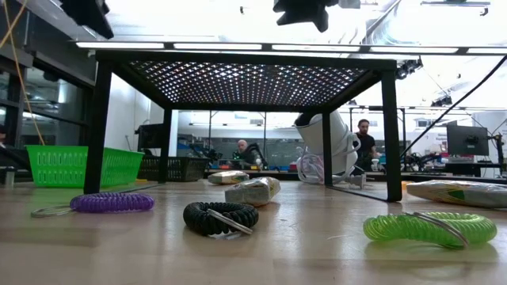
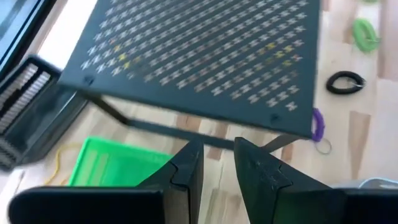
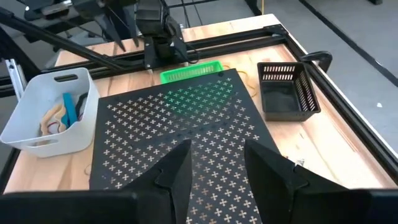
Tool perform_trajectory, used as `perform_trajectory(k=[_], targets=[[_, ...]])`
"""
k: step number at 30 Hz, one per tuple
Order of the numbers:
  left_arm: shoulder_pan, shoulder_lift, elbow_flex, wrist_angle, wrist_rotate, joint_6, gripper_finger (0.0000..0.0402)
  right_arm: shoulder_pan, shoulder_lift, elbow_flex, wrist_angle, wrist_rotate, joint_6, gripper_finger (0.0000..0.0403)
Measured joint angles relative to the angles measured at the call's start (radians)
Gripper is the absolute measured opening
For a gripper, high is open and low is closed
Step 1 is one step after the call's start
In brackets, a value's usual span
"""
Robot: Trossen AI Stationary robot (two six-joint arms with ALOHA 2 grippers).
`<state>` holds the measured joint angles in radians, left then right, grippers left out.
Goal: Pick & Place Office Desk Supplies
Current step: Put the yellow rubber band into the white bin
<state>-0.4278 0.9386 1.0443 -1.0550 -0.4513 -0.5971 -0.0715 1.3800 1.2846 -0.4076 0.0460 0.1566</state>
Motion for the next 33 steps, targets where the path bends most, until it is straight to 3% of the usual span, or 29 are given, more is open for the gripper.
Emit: perform_trajectory(k=[11, 21, 33], targets=[[0.111, -0.023, 0.000, -0.099, 0.000, -0.154, 0.0086, 0.000, 0.000, 0.000, 0.000, 0.003, 0.000, 0.0135], [0.338, -0.005, -0.002, -0.284, -0.055, -0.287, 0.0086, 0.000, 0.000, 0.000, 0.000, 0.003, 0.000, 0.0135], [0.596, -0.008, -0.044, -0.288, -0.010, -0.137, 0.0086, 0.000, 0.000, 0.000, 0.000, 0.003, 0.000, 0.0135]])
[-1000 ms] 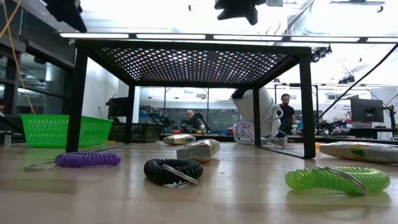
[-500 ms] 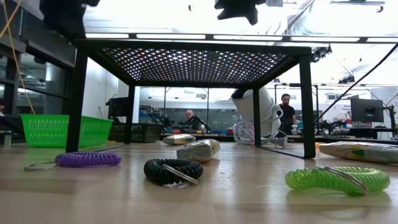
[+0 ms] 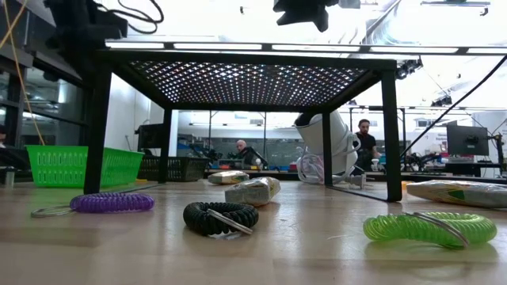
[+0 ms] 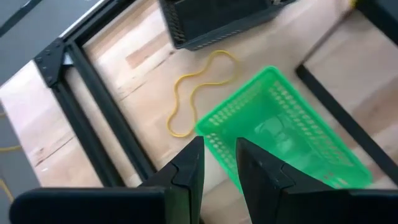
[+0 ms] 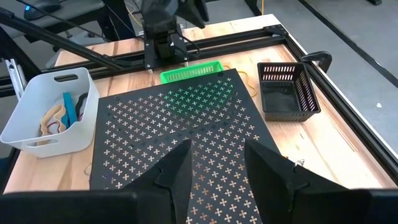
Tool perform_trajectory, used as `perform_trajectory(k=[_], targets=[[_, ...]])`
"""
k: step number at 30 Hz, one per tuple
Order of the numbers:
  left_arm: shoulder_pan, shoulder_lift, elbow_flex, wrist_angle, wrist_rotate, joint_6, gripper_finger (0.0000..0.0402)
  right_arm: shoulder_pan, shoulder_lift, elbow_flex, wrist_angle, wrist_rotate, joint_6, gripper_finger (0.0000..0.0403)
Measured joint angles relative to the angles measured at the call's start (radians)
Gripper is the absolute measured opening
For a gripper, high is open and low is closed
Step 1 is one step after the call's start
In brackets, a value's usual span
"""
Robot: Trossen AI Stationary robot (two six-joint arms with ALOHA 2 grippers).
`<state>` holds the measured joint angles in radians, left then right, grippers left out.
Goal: Pick & Place Office Desk Supplies
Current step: Put the yellow rubber band into the white bin
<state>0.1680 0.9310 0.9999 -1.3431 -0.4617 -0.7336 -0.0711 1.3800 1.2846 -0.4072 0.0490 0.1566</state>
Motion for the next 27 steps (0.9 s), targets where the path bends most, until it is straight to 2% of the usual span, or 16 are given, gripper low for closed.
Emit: perform_trajectory(k=[3, 10, 15, 20, 27], targets=[[0.095, 0.000, -0.001, 0.034, 0.041, 0.073, 0.0086, 0.000, 0.000, 0.000, 0.000, 0.000, 0.000, 0.0135], [0.403, 0.003, -0.001, 0.113, 0.262, 0.304, 0.0086, 0.000, 0.000, 0.000, 0.000, 0.000, 0.000, 0.0135], [0.588, 0.054, -0.003, 0.114, 0.345, 0.346, 0.0086, 0.000, 0.000, 0.000, 0.000, 0.000, 0.000, 0.0135], [0.674, 0.151, -0.003, 0.139, 0.436, 0.404, 0.0086, 0.000, 0.000, 0.000, 0.000, 0.000, 0.000, 0.0135], [0.693, 0.299, -0.004, 0.199, 0.442, 0.406, 0.0086, 0.000, 0.000, 0.000, 0.000, 0.000, 0.000, 0.0135]])
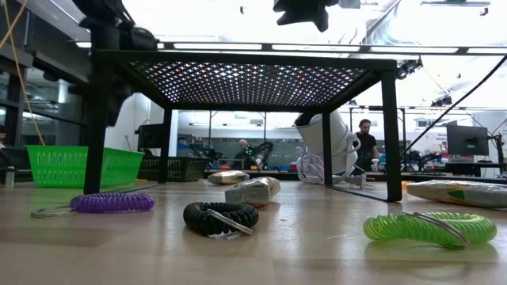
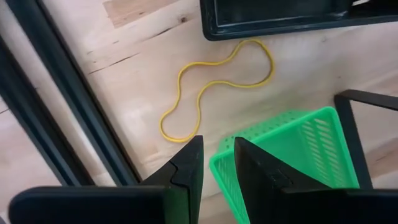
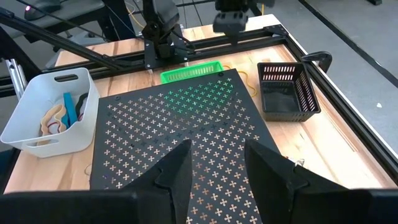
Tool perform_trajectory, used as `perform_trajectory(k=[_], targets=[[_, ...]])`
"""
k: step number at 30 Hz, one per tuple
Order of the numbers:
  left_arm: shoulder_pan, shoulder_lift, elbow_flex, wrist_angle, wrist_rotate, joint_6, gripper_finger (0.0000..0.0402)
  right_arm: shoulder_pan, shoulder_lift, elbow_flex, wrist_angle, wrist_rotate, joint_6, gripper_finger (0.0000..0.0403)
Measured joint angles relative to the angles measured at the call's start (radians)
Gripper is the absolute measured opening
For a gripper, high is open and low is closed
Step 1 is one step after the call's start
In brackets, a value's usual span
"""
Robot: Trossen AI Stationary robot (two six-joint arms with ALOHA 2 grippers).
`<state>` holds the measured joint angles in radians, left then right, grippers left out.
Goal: Pick & Place Office Desk Supplies
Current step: Put the yellow rubber band into the white bin
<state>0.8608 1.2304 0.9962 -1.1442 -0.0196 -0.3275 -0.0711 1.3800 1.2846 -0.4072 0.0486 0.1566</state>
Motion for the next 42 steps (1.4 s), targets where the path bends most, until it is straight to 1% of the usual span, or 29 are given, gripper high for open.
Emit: perform_trajectory(k=[4, 12, 22, 27, 36, 42], targets=[[0.000, 0.027, -0.020, 0.014, 0.003, 0.034, 0.0086, 0.000, 0.000, 0.000, 0.000, 0.000, 0.000, 0.0135], [0.030, -0.015, -0.154, 0.150, 0.041, 0.019, 0.0086, 0.000, 0.000, 0.000, 0.000, 0.000, 0.000, 0.0135], [0.082, -0.016, -0.237, 0.242, 0.019, -0.031, 0.0086, 0.000, 0.000, 0.000, 0.000, 0.000, 0.000, 0.0135], [0.082, -0.008, -0.250, 0.274, 0.017, -0.039, 0.0086, 0.000, 0.000, 0.000, 0.000, 0.000, 0.000, 0.0135], [0.087, 0.059, -0.250, 0.287, 0.003, -0.071, 0.0086, 0.000, 0.000, 0.000, 0.000, 0.000, 0.000, 0.0135], [0.086, 0.076, -0.250, 0.286, -0.026, -0.071, 0.0086, 0.000, 0.000, 0.000, 0.000, 0.000, 0.000, 0.0135]])
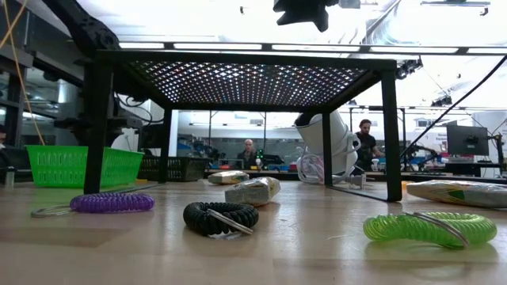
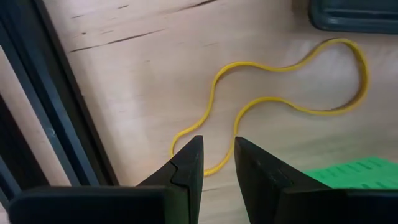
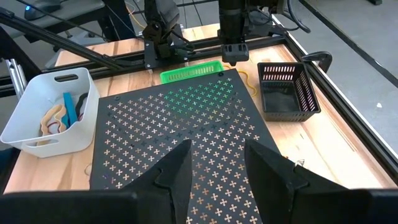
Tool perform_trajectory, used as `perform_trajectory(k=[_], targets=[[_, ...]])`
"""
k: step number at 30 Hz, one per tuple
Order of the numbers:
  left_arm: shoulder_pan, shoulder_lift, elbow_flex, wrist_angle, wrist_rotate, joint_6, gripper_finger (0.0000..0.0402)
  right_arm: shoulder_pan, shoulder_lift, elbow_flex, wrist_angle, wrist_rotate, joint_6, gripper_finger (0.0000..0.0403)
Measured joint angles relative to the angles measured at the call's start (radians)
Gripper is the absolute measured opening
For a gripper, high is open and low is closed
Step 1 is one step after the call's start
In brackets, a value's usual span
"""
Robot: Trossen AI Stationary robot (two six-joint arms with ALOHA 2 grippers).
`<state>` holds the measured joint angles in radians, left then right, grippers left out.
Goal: Pick & Place Office Desk Supplies
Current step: Put the yellow rubber band into the white bin
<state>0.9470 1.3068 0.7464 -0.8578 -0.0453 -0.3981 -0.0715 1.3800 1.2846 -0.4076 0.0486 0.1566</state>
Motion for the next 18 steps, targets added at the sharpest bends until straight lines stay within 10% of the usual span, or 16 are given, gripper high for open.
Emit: perform_trajectory(k=[18], targets=[[0.030, 0.016, -0.017, 0.065, 0.000, 0.091, 0.0086, 0.000, 0.000, 0.000, 0.000, 0.000, 0.000, 0.0135]])
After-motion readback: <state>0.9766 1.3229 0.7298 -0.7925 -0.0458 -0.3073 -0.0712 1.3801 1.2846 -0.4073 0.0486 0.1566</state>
